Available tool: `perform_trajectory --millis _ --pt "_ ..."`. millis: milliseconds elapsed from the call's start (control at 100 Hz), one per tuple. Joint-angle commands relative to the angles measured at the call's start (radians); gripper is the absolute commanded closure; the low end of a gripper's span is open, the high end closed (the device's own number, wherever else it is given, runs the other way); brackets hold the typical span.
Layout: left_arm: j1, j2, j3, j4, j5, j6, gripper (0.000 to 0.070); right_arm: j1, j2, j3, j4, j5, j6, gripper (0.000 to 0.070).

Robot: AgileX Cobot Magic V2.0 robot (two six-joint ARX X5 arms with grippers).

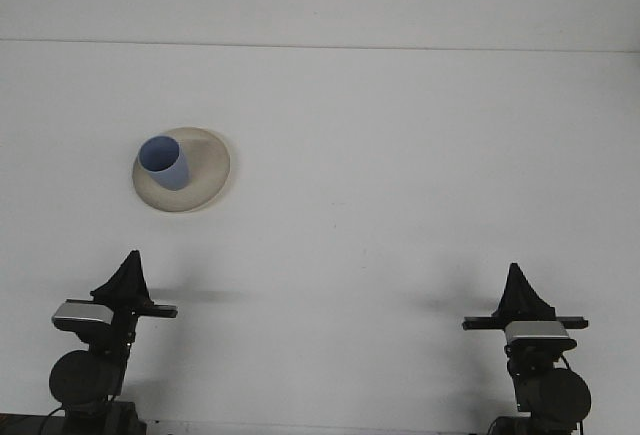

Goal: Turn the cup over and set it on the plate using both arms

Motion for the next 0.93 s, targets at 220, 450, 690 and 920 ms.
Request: perform_trajectory --millis 220,450,690,920 --pt "0.0 -0.001 -0.018 0.011 0.0 -0.006 0.0687 0.0 -0.003 -0.002 0.054 0.0 0.005 0.07" --pt "0.0 -0.001 -0.018 0.011 0.0 -0.006 0.0687 0.0 -0.003 -0.002 0.053 0.0 0.005 0.07" --pt "0.0 -0.001 -0.018 0.011 0.0 -0.006 0.0687 0.001 -0.003 -0.002 0.053 0.0 0.005 0.07" --pt "0.0 -0.001 -0.018 0.011 0.0 -0.006 0.0687 0.001 -0.003 -0.002 0.053 0.0 0.005 0.07"
